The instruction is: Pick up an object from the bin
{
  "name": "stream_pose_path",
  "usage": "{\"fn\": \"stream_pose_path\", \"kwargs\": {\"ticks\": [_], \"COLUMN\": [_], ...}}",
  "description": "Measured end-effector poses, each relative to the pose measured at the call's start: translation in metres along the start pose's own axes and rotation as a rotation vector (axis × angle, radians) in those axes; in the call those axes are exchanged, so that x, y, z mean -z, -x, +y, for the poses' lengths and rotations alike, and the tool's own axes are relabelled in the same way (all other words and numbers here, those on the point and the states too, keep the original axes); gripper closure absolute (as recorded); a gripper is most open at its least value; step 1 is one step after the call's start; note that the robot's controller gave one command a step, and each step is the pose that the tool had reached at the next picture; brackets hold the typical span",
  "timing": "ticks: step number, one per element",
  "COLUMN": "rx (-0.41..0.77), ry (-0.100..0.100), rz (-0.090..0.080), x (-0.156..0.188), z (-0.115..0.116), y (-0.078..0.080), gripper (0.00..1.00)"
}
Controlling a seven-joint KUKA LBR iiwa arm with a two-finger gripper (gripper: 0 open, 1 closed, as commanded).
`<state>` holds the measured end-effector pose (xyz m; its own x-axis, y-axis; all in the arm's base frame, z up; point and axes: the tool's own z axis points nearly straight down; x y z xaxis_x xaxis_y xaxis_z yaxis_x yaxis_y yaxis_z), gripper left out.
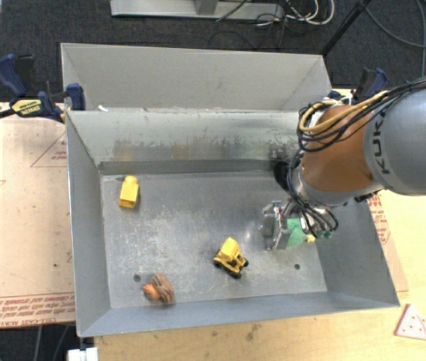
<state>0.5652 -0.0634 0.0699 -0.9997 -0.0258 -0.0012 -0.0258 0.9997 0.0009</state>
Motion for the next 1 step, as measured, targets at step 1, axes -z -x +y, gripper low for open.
{"fn": "stream_pose_path", "kwargs": {"ticks": [1], "rx": [0.001], "ry": [0.000], "rz": [0.000], "x": [0.0000], "z": [0.0003], "y": [0.0000], "gripper": [0.00]}}
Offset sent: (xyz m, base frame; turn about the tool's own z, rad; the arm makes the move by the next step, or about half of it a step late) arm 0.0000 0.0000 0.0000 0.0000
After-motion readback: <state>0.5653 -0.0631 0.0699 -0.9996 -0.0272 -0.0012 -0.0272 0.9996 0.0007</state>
